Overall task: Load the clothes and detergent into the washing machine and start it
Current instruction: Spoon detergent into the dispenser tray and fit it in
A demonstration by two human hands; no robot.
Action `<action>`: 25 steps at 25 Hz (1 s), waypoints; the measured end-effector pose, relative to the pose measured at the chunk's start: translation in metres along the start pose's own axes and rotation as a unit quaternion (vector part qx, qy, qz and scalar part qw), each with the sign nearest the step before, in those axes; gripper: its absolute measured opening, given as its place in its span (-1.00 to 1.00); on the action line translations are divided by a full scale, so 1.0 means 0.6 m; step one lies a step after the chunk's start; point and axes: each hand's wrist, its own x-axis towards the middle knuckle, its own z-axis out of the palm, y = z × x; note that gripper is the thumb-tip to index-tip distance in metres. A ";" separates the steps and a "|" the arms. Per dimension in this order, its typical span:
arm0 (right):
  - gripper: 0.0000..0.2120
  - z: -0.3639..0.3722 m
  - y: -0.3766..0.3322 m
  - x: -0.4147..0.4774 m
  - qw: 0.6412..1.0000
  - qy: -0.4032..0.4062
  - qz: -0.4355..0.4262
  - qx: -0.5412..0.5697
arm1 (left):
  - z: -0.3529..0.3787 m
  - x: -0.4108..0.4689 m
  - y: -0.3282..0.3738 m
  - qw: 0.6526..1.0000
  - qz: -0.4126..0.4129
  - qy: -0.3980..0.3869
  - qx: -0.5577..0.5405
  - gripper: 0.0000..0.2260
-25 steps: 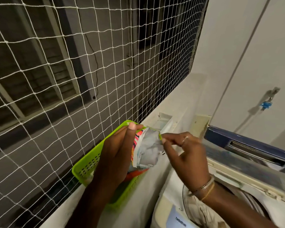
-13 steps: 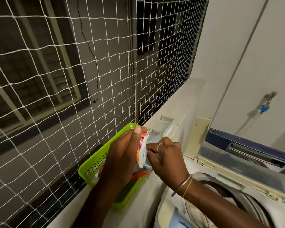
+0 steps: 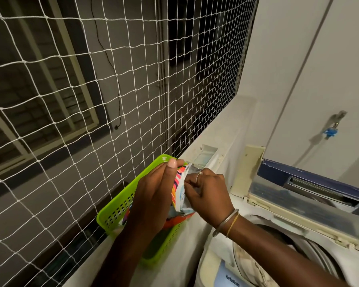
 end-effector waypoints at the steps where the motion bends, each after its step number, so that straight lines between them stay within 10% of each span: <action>1: -0.80 -0.001 -0.003 0.001 1.000 -0.001 0.006 0.018 | 0.001 0.003 -0.005 1.000 0.006 0.001 -0.002 -0.64; 11: -0.84 -0.010 -0.004 0.009 0.992 0.043 -0.063 -0.098 | -0.003 0.009 -0.002 1.000 0.025 -0.010 0.007 -0.52; 25: -0.78 -0.007 0.000 0.014 0.989 -0.046 0.062 0.126 | 0.009 0.015 -0.001 1.000 0.008 0.006 -0.021 -0.54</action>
